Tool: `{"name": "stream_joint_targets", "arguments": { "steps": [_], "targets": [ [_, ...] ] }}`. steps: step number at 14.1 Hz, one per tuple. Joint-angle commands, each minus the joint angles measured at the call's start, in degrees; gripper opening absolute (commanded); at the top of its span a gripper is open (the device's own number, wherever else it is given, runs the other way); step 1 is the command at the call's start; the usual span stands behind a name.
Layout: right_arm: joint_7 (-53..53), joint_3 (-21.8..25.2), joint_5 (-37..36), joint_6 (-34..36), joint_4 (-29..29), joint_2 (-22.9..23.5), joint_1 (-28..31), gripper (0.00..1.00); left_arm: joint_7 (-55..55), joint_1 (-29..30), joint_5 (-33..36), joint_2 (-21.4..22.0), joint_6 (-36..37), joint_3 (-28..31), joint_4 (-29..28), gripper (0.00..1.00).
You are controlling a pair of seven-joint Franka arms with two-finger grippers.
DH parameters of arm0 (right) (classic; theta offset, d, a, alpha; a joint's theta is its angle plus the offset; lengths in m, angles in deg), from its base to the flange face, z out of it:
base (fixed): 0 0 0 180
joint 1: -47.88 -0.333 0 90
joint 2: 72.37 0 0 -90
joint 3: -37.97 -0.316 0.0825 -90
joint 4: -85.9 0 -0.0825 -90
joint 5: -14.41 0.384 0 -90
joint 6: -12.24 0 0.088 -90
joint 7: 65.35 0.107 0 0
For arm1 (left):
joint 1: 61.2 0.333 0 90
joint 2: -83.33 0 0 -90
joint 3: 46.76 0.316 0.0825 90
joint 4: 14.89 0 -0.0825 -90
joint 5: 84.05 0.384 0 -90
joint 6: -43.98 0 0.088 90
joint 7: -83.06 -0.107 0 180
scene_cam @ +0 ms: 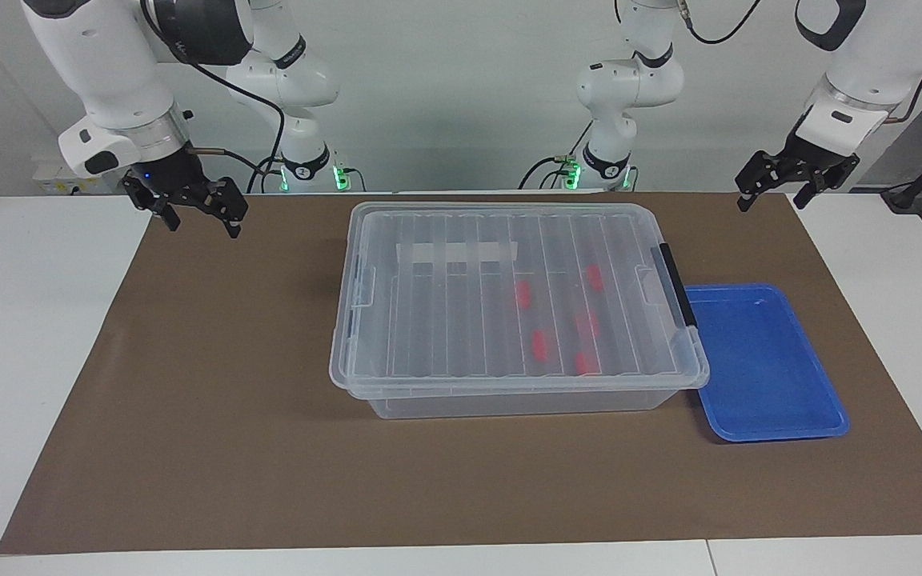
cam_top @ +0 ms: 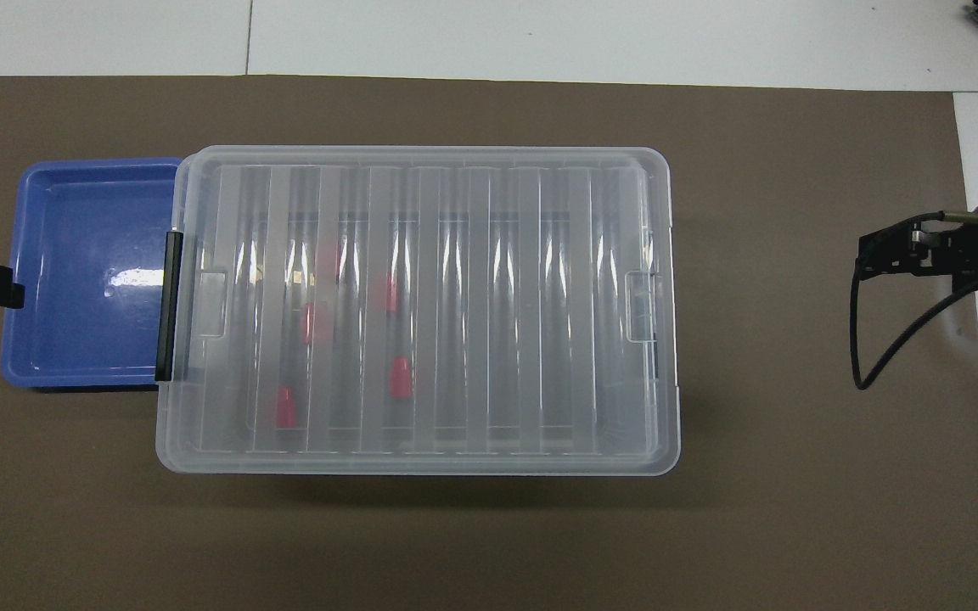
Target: Place red block in blue tray from box
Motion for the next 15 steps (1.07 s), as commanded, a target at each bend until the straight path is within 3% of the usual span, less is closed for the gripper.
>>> {"name": "stream_joint_targets", "arguments": {
  "steps": [1,7,15],
  "targets": [
    [-1.6,-0.36,-0.34,-0.13,-0.6,-0.85,1.0,1.0,-0.06,0.22,-0.57,1.6,-1.08,0.05,-2.02,1.0],
    [-0.82,-0.53,-0.61,-1.35,-1.3,-0.68,0.04,0.99,-0.06,0.22,-0.57,1.6,-1.08,0.05,-2.02,1.0],
    [4.19,-1.24,-0.35,-17.08,-11.57,0.2,-6.64,0.99,-0.06,0.22,-0.48,1.6,-1.08,0.05,-2.02,1.0]
  ]
}}
